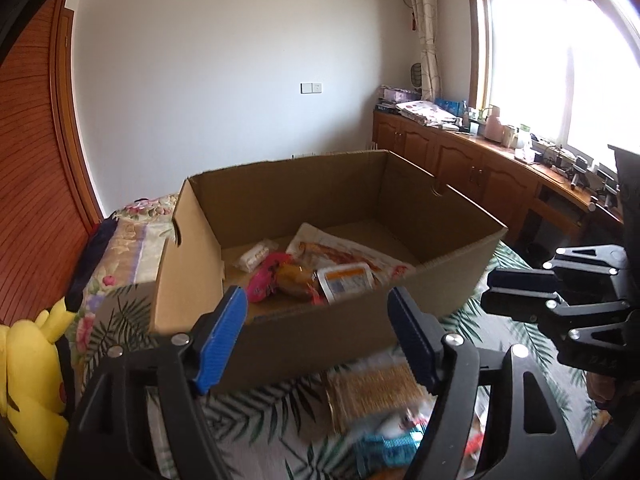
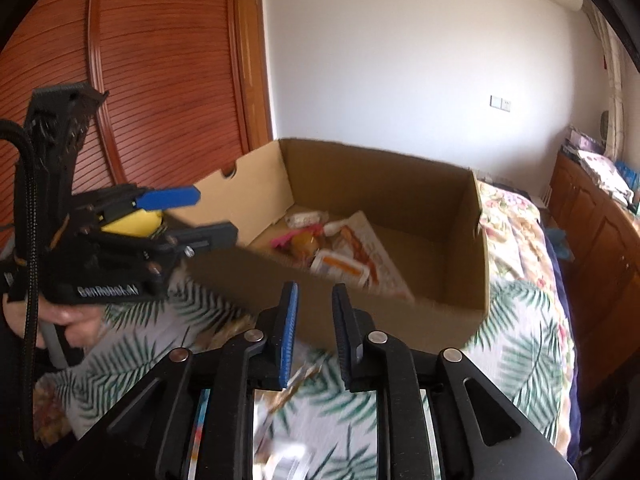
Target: Organize snacks
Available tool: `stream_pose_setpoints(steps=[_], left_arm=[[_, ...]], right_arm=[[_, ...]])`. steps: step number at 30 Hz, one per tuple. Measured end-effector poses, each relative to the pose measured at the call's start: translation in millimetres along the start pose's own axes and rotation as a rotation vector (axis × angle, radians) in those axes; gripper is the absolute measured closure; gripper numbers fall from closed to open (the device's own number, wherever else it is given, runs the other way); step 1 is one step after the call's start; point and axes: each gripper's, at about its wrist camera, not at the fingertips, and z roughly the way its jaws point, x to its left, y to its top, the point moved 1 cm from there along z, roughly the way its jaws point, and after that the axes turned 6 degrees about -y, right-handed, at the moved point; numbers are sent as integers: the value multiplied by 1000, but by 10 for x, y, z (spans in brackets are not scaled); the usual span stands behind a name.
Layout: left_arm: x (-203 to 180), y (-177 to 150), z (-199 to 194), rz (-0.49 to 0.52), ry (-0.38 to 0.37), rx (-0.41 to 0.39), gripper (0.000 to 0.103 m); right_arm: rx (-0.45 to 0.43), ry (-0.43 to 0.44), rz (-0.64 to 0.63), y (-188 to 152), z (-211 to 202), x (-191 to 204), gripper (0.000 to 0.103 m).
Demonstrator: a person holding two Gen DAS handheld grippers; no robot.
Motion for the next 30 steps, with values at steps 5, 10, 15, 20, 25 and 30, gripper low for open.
stream_pose_setpoints(steps=[5, 10, 15, 20, 25, 30], left_arm=[[-72, -231, -116, -8, -15, 21, 29], [-114, -544, -86, -47, -38, 69, 29], [-195, -762, 40, -87, -57, 126, 30], [-285, -863, 114, -123, -85, 155, 30], [-328, -921, 178, -160, -118, 183, 30], [-375, -971, 256, -163, -126, 217, 31]], right_arm=[[32, -7, 30, -283, -101, 33, 81], [68, -12, 48, -547, -140, 72, 73], [99, -17, 75, -774, -122, 70, 70], [105, -18, 100, -900, -105, 64, 64], [110, -20, 121, -965, -66, 26, 60], [114, -16, 141, -997, -46, -19, 59]])
